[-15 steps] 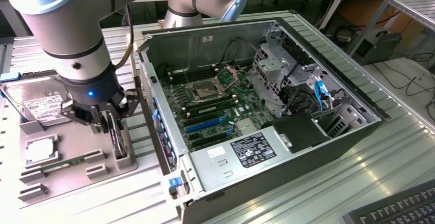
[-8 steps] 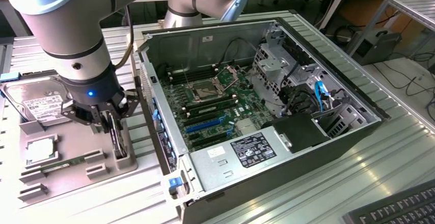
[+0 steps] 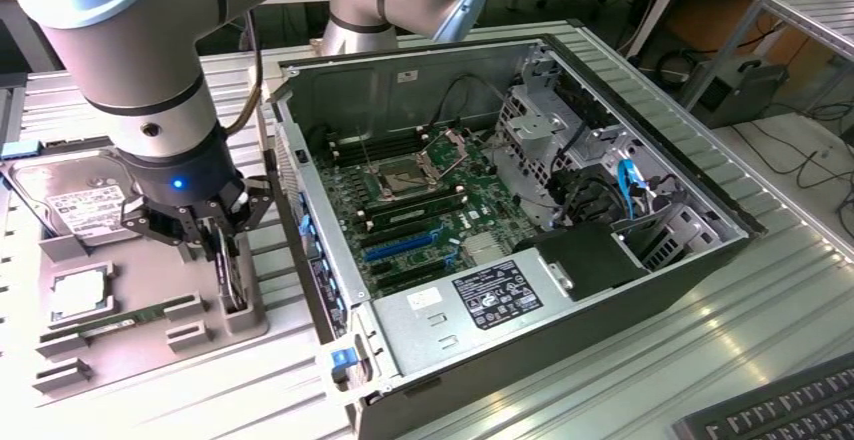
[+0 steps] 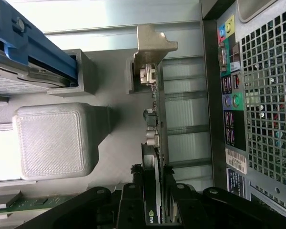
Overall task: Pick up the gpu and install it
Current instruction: 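Pick up the gpu and move the gpu toward the slot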
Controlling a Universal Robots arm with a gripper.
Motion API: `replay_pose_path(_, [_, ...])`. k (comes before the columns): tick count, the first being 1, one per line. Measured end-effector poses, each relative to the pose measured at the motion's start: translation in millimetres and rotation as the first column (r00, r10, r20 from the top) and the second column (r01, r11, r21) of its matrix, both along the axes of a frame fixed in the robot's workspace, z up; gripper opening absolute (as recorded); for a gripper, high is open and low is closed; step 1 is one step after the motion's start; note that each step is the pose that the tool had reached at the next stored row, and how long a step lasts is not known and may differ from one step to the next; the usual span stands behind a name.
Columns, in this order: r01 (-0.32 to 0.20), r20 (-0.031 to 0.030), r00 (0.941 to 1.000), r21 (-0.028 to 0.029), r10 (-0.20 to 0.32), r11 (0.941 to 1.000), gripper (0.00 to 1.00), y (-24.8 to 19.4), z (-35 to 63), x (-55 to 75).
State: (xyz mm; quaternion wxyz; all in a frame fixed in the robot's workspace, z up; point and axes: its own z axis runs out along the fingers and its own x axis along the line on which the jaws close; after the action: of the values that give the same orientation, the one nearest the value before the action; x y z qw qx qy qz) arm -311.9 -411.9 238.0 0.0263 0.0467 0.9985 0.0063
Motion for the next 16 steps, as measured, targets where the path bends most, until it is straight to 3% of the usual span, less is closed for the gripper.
replay_pose_path(7, [-0.025, -0.0007, 0.9997, 0.0006, 0.025, 0.9997, 0.27, -0.5, 0.0, 1.8])
replay_pose_path(16, [-0.065, -0.0073, 0.9979, 0.0018, 0.065, 0.9979, 0.27, -0.8, 1.2, 8.5])
